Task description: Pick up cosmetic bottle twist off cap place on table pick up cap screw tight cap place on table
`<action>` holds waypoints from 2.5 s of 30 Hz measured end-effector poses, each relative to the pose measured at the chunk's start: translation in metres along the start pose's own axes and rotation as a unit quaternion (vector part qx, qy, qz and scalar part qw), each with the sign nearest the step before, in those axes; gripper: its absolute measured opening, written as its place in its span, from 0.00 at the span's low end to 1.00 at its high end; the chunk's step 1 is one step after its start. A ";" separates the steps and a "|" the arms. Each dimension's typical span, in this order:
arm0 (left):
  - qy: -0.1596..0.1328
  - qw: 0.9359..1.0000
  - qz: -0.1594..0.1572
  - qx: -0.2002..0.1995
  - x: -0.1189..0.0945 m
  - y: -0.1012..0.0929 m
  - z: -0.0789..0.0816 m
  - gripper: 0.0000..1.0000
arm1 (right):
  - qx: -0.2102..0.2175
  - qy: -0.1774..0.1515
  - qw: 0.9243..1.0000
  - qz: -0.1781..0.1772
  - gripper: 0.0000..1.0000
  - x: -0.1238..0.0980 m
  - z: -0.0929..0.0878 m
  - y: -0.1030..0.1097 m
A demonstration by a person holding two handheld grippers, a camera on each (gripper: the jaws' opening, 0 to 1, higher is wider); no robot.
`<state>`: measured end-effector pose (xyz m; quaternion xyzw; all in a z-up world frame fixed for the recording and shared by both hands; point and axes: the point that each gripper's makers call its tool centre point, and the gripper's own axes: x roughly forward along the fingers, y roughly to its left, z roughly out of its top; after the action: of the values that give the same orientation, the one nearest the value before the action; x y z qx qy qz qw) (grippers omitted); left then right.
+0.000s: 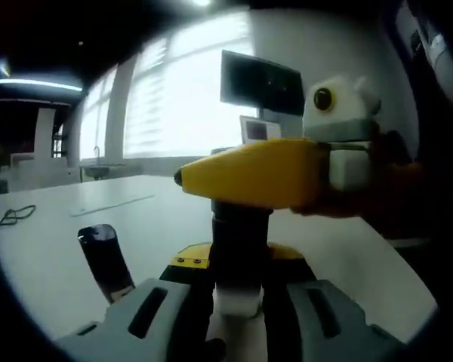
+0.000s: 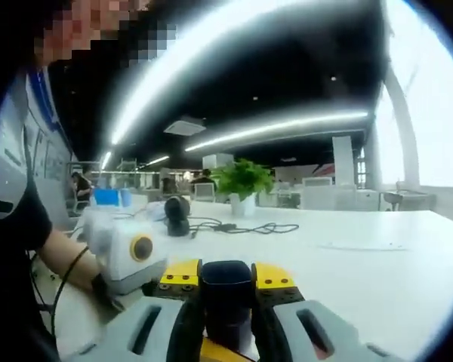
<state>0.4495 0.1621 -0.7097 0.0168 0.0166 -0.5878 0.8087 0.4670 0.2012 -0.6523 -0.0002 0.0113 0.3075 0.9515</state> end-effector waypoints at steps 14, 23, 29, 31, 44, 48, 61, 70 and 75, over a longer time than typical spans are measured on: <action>-0.001 1.000 0.001 0.001 0.000 0.001 0.000 0.14 | -0.004 0.002 0.996 -0.092 0.17 -0.002 0.000 -0.006; -0.001 1.000 0.005 -0.001 0.000 0.002 0.000 0.14 | -0.014 0.015 0.983 -0.180 0.17 -0.003 0.000 -0.009; 0.000 1.000 0.005 0.000 0.000 0.002 0.000 0.14 | -0.020 0.011 0.979 -0.204 0.17 -0.005 0.000 -0.010; 0.001 1.000 0.006 0.001 0.000 0.002 0.000 0.14 | -0.023 0.005 0.977 -0.214 0.17 -0.006 0.000 -0.010; 0.012 0.999 0.050 0.013 0.000 0.006 0.000 0.13 | -0.025 -0.002 0.970 -0.241 0.16 -0.008 0.001 -0.013; 0.011 0.998 0.055 0.010 0.000 0.007 -0.001 0.13 | -0.025 -0.003 0.971 -0.239 0.16 -0.007 0.002 -0.013; 0.003 1.000 0.015 -0.009 0.000 0.003 -0.001 0.14 | 0.056 -0.029 0.993 -0.099 0.37 -0.007 0.004 -0.009; 0.001 0.999 -0.033 -0.024 0.001 -0.011 -0.001 0.14 | 0.099 -0.060 0.993 0.031 0.40 -0.032 0.026 -0.013; 0.000 0.999 -0.053 -0.013 -0.001 -0.019 -0.002 0.14 | 0.069 -0.041 0.986 0.149 0.44 -0.045 0.018 0.000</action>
<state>0.4311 0.1568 -0.7116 0.0053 0.0255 -0.6293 0.7767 0.4307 0.1750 -0.6335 0.0796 -0.0071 0.4444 0.8923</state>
